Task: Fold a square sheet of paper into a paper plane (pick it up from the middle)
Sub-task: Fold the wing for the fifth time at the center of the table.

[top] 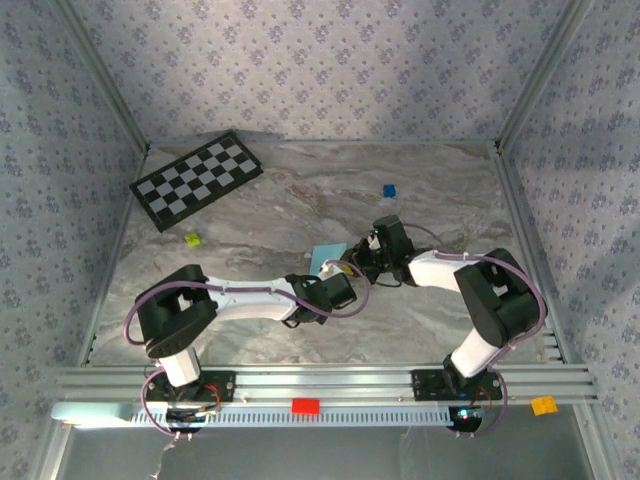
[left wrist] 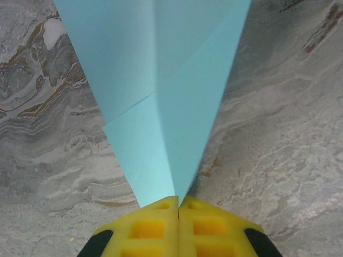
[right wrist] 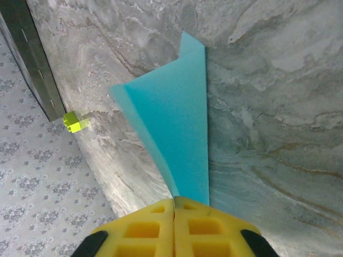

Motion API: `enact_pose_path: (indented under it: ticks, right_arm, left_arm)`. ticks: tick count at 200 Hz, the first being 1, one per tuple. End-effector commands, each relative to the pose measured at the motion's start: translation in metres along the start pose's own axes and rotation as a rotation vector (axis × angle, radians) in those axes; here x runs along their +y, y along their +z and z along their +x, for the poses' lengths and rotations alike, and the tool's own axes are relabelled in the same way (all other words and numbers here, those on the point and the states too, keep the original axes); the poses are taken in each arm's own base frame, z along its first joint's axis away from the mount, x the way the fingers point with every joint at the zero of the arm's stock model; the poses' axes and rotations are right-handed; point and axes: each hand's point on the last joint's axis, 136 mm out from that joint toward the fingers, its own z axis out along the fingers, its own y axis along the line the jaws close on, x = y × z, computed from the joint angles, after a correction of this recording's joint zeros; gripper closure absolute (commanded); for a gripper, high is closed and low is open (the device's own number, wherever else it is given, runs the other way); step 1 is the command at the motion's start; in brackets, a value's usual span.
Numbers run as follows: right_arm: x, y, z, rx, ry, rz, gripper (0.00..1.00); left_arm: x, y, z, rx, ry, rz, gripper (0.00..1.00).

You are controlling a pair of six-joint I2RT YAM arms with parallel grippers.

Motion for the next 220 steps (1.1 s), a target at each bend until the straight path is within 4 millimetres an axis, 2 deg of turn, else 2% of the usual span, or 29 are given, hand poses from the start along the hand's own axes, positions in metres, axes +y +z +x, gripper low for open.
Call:
enact_pose_path:
  ticks: [1, 15, 44, 86, 137, 169, 220]
  right_arm:
    - [0.007, -0.013, -0.005, -0.037, -0.063, 0.023, 0.82]
    - [0.004, -0.023, -0.007, -0.064, -0.096, 0.06, 0.74]
    - [0.002, -0.043, -0.014, -0.114, -0.155, 0.083, 0.68]
    - [0.002, -0.068, -0.027, -0.235, -0.219, 0.102, 0.68]
    - [0.014, -0.096, -0.035, -0.449, -0.419, 0.063, 0.7]
    - [0.014, -0.097, -0.028, -0.424, -0.456, 0.047, 0.74]
    - [0.014, -0.072, -0.009, -0.228, -0.447, -0.014, 0.75]
  left_arm:
    - [-0.003, -0.004, -0.004, -0.018, -0.009, 0.013, 1.0]
    - [-0.006, -0.005, -0.006, -0.028, -0.031, 0.042, 1.0]
    - [-0.01, -0.005, -0.01, -0.037, -0.121, 0.128, 1.0]
    - [-0.013, -0.007, -0.02, -0.073, -0.252, 0.284, 1.0]
    - [-0.015, -0.007, -0.027, -0.13, -0.381, 0.499, 1.0]
    - [-0.012, -0.006, -0.025, -0.125, -0.473, 0.606, 1.0]
    - [-0.005, -0.009, -0.022, -0.133, -0.573, 0.728, 1.0]
